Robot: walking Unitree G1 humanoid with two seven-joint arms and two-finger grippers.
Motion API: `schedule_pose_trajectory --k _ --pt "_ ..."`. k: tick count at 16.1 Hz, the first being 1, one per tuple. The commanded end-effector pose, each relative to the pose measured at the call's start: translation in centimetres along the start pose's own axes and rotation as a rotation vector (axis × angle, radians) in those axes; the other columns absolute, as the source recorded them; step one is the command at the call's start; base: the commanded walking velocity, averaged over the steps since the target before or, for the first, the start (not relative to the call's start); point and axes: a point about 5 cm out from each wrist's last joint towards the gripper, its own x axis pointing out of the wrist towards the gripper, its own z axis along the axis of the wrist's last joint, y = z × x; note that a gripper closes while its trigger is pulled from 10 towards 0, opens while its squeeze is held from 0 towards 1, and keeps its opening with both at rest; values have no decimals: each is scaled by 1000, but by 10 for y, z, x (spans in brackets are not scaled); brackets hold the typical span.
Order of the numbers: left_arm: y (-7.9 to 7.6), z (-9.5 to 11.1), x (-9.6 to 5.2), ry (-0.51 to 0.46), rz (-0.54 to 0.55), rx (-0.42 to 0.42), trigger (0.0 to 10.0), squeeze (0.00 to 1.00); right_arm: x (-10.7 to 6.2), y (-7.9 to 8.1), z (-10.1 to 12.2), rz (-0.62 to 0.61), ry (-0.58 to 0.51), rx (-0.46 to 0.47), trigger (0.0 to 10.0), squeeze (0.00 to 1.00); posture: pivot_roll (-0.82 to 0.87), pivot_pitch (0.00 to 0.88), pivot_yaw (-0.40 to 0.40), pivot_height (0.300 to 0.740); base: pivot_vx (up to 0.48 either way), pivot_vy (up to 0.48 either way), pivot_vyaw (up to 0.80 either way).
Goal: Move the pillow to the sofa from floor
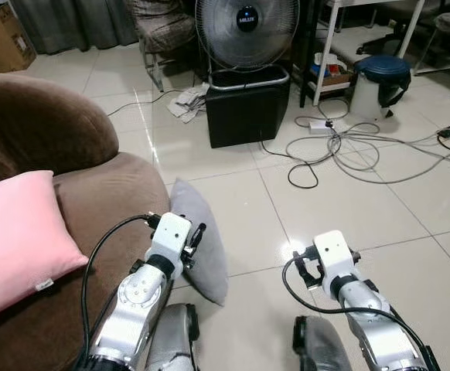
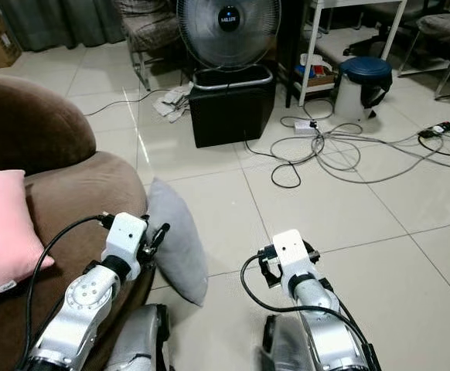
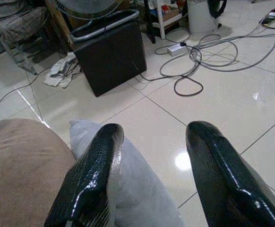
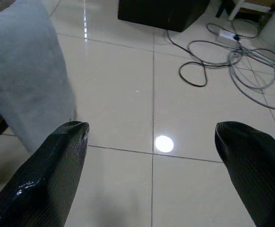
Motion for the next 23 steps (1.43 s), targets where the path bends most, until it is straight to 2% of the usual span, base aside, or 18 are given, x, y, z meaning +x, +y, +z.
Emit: schedule_pose_trajectory --k 1,23 --pt "1 3 0 -14 -5 0 10000 0 -2 -3 2 -14 -7 12 10000 0 -37 0 92 594 244 0 -619" --pt "4 3 1 -10 -1 -13 10000 0 -2 -3 4 -17 -12 10 10000 0 -35 0 96 594 271 0 -24"
